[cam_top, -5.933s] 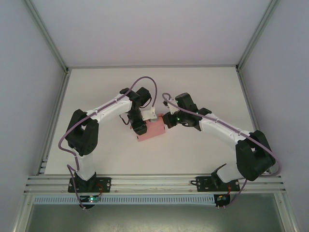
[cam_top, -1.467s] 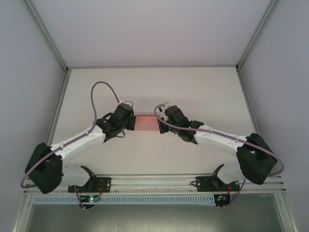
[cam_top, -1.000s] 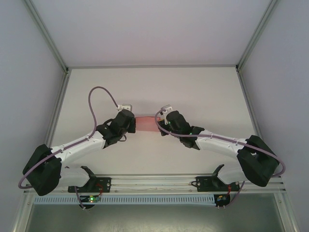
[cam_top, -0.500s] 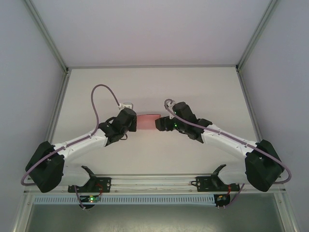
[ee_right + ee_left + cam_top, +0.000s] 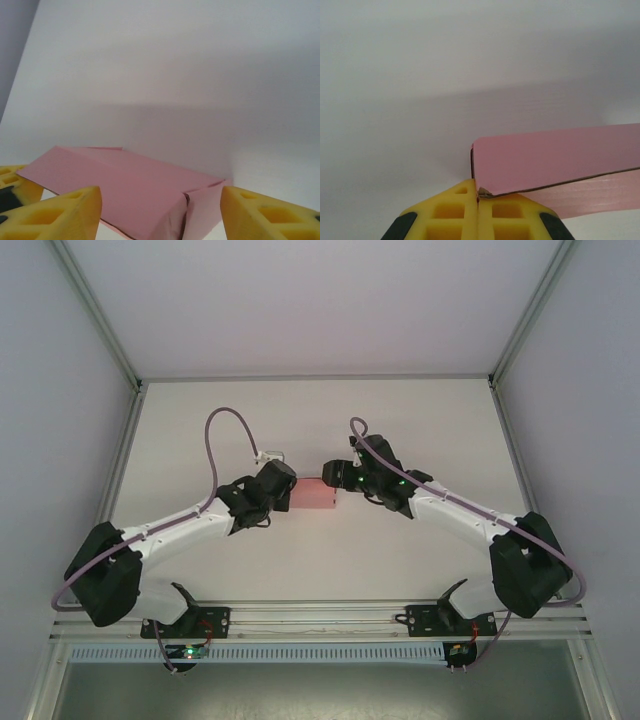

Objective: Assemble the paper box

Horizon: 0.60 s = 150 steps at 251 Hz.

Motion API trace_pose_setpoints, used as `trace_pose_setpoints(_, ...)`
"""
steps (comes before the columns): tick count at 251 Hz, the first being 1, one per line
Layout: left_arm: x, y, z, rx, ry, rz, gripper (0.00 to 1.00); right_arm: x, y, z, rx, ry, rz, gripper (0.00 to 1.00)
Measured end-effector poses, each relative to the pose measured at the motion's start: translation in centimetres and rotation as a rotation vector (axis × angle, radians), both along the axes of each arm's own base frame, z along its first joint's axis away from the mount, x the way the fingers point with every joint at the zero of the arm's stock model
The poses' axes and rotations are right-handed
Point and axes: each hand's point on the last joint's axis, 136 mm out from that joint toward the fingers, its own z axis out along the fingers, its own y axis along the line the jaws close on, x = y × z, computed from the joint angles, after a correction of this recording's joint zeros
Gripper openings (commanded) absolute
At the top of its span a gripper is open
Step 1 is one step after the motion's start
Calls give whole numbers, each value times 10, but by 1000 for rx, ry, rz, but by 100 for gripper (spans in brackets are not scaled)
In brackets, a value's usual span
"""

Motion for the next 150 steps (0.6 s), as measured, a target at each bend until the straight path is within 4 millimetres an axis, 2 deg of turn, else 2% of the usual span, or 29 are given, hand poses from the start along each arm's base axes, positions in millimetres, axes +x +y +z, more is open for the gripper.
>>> trace_pose_setpoints(49, 2, -2, -1, 3, 3, 12, 0, -4, -2, -8, 49, 14, -34, 56)
trace_pose_setpoints(69, 3, -2, -2, 5, 4, 13, 0, -3, -1, -9, 75, 12, -47, 50)
trace_pose_setpoints(90, 3, -2, -2, 5, 4, 13, 0, -3, 1, -9, 112, 17, -53, 40)
trace_pose_setpoints(150, 1, -3, 0, -8, 6, 9, 0, -9, 4, -16, 206, 61, -48, 27)
